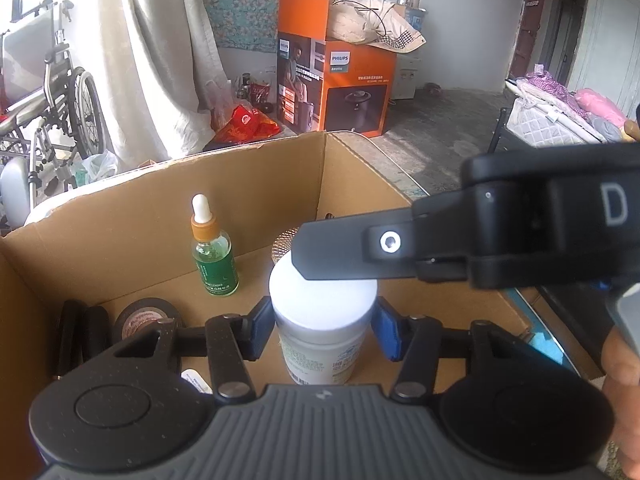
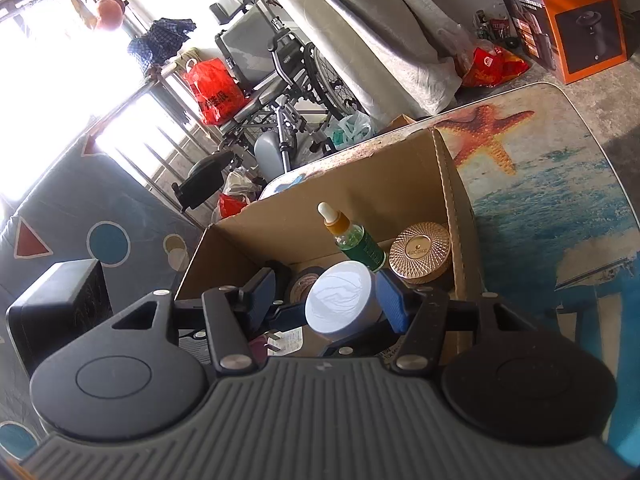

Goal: Organize rigid objects
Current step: 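Lift the white bottle with the right gripper, lower it into the box, release, then withdraw the right gripper from the box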

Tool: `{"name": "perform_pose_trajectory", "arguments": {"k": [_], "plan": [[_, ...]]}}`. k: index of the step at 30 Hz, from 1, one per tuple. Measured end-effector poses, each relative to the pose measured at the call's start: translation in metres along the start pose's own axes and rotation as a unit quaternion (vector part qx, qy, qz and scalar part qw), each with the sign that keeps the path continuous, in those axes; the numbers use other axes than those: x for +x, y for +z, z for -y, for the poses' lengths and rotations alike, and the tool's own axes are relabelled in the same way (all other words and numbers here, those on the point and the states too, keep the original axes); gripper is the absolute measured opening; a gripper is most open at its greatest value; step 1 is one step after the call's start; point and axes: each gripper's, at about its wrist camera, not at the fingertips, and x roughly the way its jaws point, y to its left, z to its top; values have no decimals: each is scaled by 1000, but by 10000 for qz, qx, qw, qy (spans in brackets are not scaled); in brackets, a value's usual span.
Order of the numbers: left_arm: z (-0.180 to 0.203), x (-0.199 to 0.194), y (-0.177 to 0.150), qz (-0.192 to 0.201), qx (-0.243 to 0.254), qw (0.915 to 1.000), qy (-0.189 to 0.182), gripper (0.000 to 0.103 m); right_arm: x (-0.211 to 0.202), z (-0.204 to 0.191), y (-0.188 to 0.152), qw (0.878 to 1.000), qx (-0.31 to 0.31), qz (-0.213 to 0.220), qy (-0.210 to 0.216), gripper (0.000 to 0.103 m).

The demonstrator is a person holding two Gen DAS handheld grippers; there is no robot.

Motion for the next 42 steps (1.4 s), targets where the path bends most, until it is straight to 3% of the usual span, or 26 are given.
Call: {"name": "perform_pose_trajectory", "arguments": {"k": [21,25,28,31,42], "plan": [[2,3,4,1,101,9995,298,55,-4,4,-5,9998,163,71,55,59],[2,-3,3,91,2,9994,332,79,-11,3,-6,9996,200,203,-5,62],[-1,-12,3,182,-130,9995,245,80,-24,0,-9,9988,238,423,-40,64],[-1,-28,2,367,-208,9989,207,89,-39,-4,-12,9973,306,663,-21,67],[4,-125,-26,1259,-372,9911,228,103,-112,-40,-40,9876,187,1556,1,81]]}}
